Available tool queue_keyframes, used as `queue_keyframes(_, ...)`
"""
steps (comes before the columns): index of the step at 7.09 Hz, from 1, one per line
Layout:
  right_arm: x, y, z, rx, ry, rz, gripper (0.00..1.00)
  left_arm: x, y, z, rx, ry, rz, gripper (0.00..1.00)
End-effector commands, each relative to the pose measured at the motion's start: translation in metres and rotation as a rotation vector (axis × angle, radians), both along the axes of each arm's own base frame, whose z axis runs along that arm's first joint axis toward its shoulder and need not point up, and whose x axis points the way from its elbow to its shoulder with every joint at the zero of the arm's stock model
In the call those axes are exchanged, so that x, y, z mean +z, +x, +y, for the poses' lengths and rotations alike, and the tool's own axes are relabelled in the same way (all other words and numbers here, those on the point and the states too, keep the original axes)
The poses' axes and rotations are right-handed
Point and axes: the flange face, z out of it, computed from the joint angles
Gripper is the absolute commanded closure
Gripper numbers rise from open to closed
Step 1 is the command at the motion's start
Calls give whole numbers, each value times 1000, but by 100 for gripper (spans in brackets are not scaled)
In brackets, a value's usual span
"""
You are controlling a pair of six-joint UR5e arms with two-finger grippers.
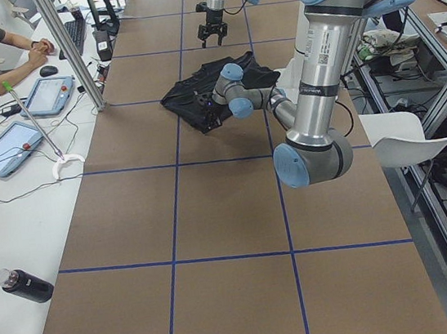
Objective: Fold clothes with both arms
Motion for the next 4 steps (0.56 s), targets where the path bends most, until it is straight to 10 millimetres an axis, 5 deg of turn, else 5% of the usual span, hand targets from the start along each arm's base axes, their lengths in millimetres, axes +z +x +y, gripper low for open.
queue_keyframes(1, 1, 0, 1, -1, -1, 3, 0, -3, -14, -18, -27, 34, 34, 100)
queue_keyframes(3, 4, 0, 0, 2, -2, 8, 0, -9, -45, -68, -42, 163, 11, 100)
queue_keyframes(4, 3, 0, 1, 2, -1, 6, 0, -19, -41, -108, -73, 205, 21, 100)
